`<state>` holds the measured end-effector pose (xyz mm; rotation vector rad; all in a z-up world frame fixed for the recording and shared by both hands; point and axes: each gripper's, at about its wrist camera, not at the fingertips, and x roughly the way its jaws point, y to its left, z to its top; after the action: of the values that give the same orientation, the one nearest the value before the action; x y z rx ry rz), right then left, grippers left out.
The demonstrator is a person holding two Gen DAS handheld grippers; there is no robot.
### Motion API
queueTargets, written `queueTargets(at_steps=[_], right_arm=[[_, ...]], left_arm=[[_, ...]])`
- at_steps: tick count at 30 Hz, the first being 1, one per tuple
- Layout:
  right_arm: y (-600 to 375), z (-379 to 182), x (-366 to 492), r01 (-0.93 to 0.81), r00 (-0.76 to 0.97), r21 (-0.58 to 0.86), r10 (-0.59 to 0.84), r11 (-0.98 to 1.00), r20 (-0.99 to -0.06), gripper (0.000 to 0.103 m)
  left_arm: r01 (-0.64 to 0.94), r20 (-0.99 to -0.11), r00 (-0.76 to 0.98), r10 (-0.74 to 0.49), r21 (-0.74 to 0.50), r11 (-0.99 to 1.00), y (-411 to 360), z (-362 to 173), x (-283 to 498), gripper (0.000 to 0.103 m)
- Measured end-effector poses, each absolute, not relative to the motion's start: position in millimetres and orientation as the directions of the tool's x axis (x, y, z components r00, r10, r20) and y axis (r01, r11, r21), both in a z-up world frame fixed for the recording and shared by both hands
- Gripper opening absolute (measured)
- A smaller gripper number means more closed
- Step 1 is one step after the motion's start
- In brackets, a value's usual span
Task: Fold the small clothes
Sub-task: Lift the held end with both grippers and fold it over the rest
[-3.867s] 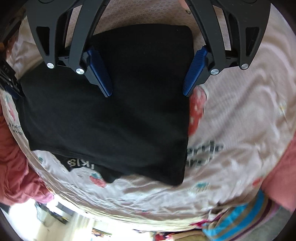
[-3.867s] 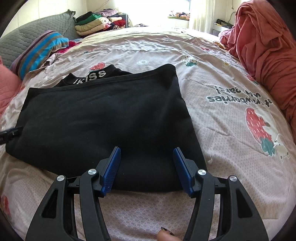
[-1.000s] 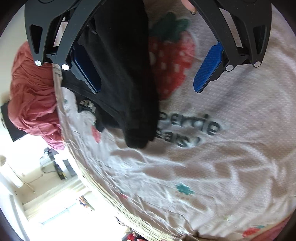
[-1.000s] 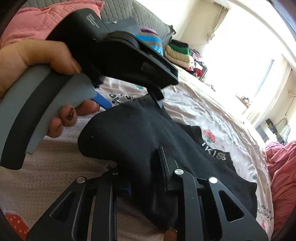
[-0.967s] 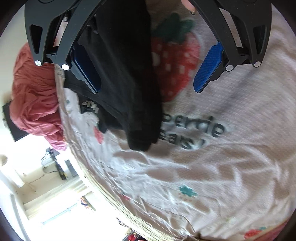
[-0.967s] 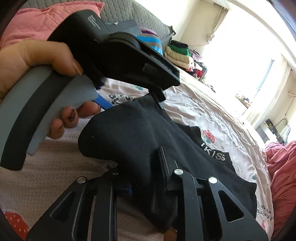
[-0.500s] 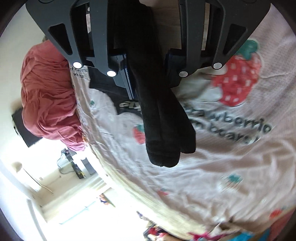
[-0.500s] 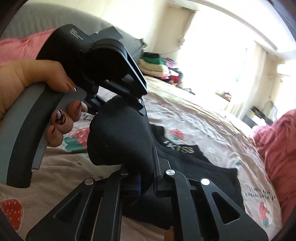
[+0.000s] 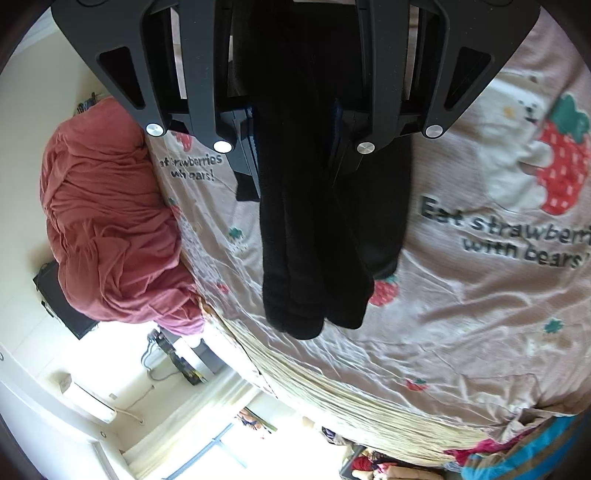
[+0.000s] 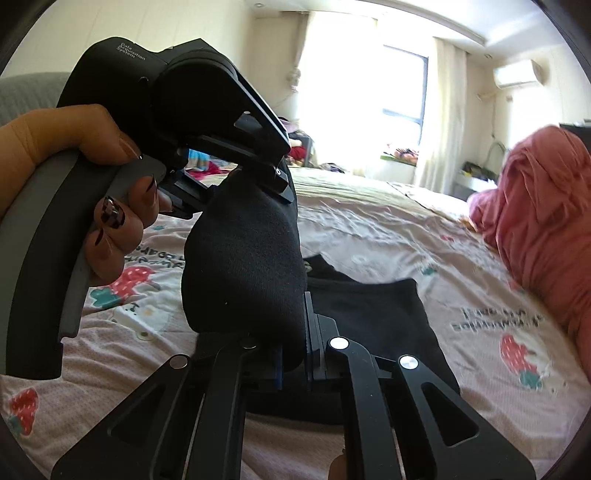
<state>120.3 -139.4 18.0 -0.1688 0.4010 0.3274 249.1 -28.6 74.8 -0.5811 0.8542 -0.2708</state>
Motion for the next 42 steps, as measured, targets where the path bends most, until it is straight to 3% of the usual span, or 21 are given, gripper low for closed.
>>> queueTargets(at_steps=[16,20,22,23,27,29,33,35,36,39,42], right_arm=[[-194.4,-1.0,131.6,-0.250,0.837,0.073,0.254,0.965,-0.485,0.007],[-210.8,-8.4,140.7,-0.227,0.803,0.165,0.280,0.960,-0.526,0.007],[-221.5,-14.0,146.9,-0.210,0.777,0.229,0.304,0.951,-0.551,0.007],[-225.9,-17.3,149.2,-0.199,0.765,0.257,0.314,0.946,-0.563,0.007],[-254.7,-40.2,159.9,-0.126,0.698,0.434,0.391,0.892,-0.600,0.008],[-271.2,-52.7,163.0,-0.108,0.656,0.554,0.478,0.825,-0.584,0.015],[-282.3,-52.7,160.7,-0.123,0.616,0.640,0.564,0.759,-0.550,0.029],[-284.5,-44.9,160.8,-0.144,0.606,0.667,0.597,0.731,-0.525,0.058],[-285.2,-41.2,162.2,-0.152,0.600,0.681,0.614,0.716,-0.512,0.063],[-292.9,-31.4,175.2,-0.117,0.614,0.686,0.595,0.718,-0.518,0.066],[-297.3,-36.7,201.2,-0.084,0.556,0.718,0.631,0.691,-0.542,0.065]], left_arm=[[0.019,-0.676,0.554,-0.486,-0.573,0.819,-90.5,49.0,271.5,0.022],[0.025,-0.682,0.528,-0.506,-0.583,0.812,-103.3,35.3,279.2,0.038],[0.034,-0.677,0.501,-0.539,-0.607,0.794,-108.9,26.5,284.3,0.053],[0.041,-0.666,0.490,-0.563,-0.627,0.778,-110.2,23.1,285.5,0.067],[0.106,-0.576,0.509,-0.640,-0.695,0.711,-101.1,25.5,274.9,0.069],[0.109,-0.583,0.537,-0.610,-0.669,0.735,-90.5,30.2,265.4,0.069],[0.063,-0.671,0.606,-0.428,-0.496,0.866,-62.7,32.1,238.2,0.069],[0.054,-0.697,0.622,-0.358,-0.417,0.907,-55.0,26.1,227.0,0.069],[0.056,-0.705,0.623,-0.338,-0.391,0.919,-53.4,22.6,224.1,0.069],[0.077,-0.732,0.613,-0.297,-0.319,0.945,-54.4,8.3,215.1,0.069],[0.097,-0.723,0.615,-0.315,-0.327,0.940,-54.6,2.6,210.2,0.069]])
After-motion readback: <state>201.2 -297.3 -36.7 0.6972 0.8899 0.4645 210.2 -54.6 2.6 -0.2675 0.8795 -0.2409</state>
